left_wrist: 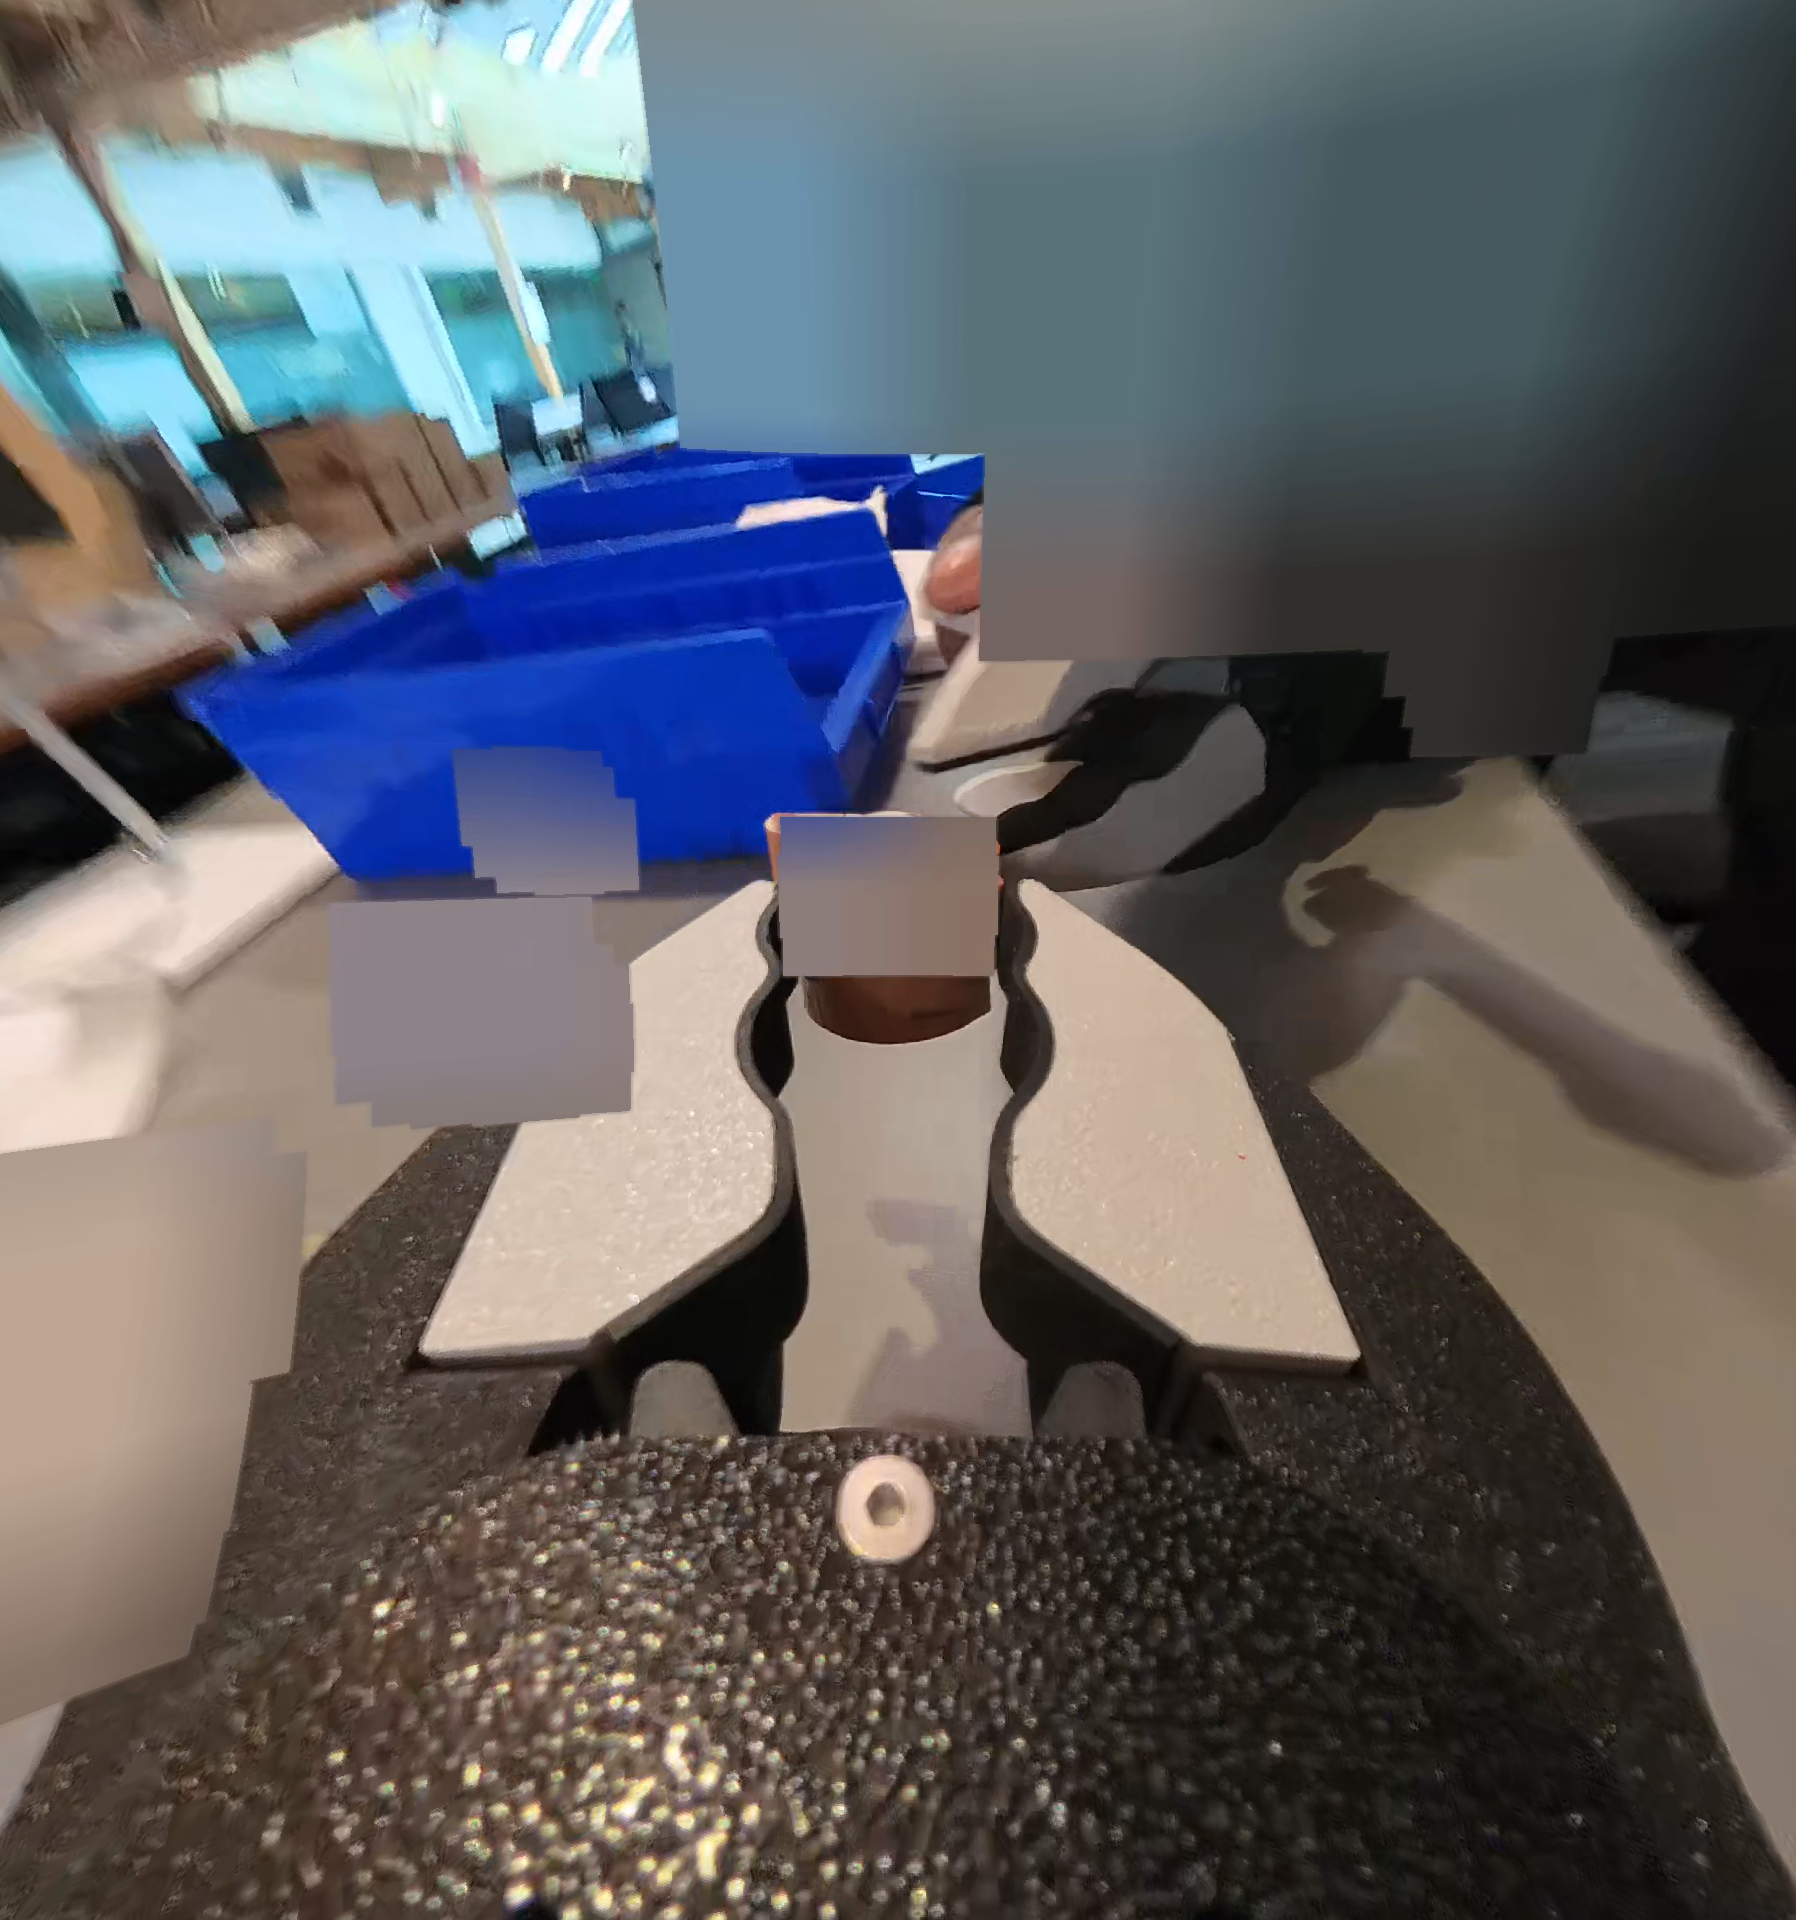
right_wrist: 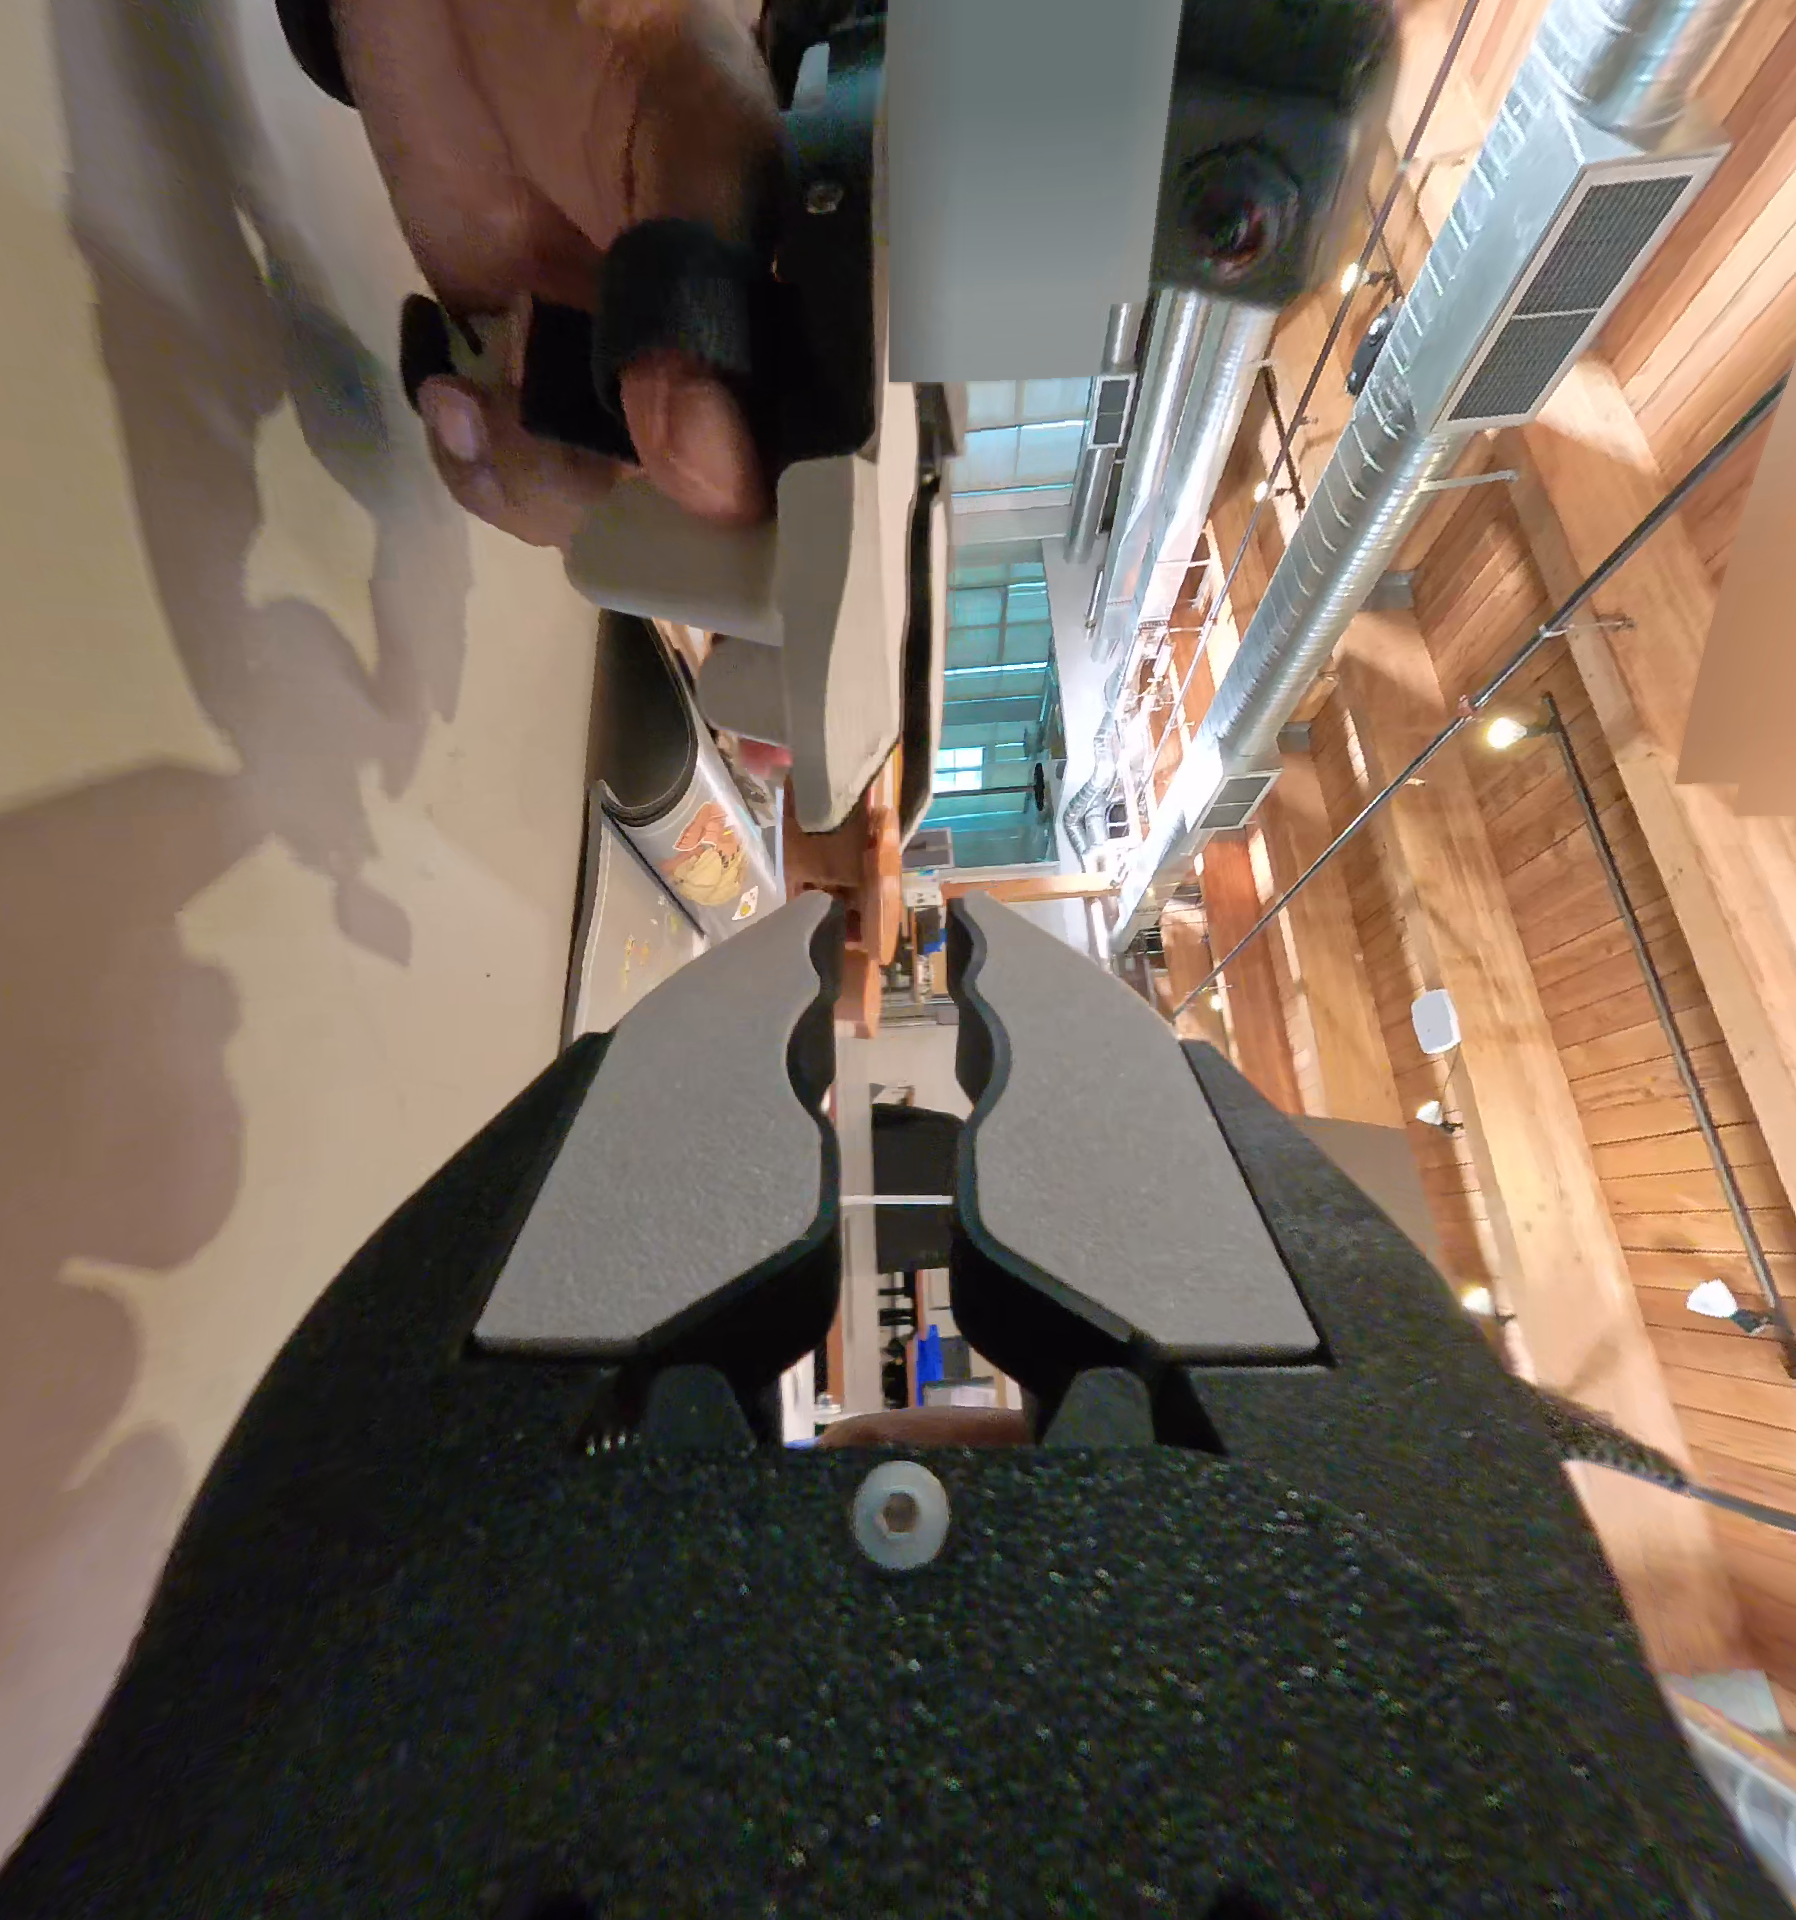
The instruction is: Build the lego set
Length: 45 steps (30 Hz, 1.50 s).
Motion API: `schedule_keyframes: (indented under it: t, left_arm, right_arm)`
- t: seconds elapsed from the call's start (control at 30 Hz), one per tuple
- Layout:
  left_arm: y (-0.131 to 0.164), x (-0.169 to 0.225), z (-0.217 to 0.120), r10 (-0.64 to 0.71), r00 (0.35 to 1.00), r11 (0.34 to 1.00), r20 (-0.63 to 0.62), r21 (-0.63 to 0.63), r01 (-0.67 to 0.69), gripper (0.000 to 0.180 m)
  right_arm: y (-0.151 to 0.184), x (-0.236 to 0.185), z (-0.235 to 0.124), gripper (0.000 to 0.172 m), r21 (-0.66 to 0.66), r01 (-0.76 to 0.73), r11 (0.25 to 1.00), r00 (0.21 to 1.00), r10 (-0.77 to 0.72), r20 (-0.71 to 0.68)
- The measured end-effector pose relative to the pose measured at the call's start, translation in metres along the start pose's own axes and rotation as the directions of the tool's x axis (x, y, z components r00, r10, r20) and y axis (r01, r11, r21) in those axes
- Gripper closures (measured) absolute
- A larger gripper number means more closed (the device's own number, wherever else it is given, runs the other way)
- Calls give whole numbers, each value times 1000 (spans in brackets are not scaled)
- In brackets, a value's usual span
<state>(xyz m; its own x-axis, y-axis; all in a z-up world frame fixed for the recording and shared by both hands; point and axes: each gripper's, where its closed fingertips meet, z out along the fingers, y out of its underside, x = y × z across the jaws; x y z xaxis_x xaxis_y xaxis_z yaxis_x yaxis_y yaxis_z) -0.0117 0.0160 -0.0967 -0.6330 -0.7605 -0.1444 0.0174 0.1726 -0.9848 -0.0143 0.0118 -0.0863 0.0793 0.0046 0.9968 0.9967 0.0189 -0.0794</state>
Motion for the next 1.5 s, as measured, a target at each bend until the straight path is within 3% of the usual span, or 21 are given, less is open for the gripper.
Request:
schedule_keyframes:
  t: [0.1,0.17,0.23,0.3,0.37,0.47,0.7,0.9,1.27,1.5]
  left_arm:
    - [-3,-8,-2,-267,962,961,-47,59,270,144]
    - [-9,-16,-7,-445,890,882,-102,125,455,144]
    - [-20,-25,-15,-585,788,758,-193,215,616,144]
    - [-30,-35,-24,-689,656,592,-308,283,754,144]
    - [-37,-43,-32,-724,560,459,-402,325,827,144]
    - [-45,-48,-40,-725,467,317,-507,357,879,144]
    - [-38,-59,-46,-741,310,75,-596,386,920,144]
    - [-33,-61,-45,-745,275,40,-607,371,928,144]
    - [-35,-53,-41,-738,309,107,-600,348,931,144]
    - [-38,-41,-36,-725,346,185,-595,316,931,144]
  right_arm:
    - [1,7,-1,154,10,-88,996,996,88,-5]
    - [4,14,-2,153,17,-178,984,984,178,-10]
    - [7,22,-2,153,26,-279,960,960,280,-10]
    - [10,25,-3,153,35,-373,927,928,373,6]
    - [10,25,-2,153,47,-452,891,892,451,30]
    - [9,19,-1,153,67,-542,838,840,537,77]
    - [7,0,3,154,90,-647,758,759,627,176]
    - [6,-5,4,155,88,-647,758,757,624,194]
    - [4,-3,3,155,101,-652,751,754,628,194]
    - [2,-2,2,155,109,-650,752,756,626,191]
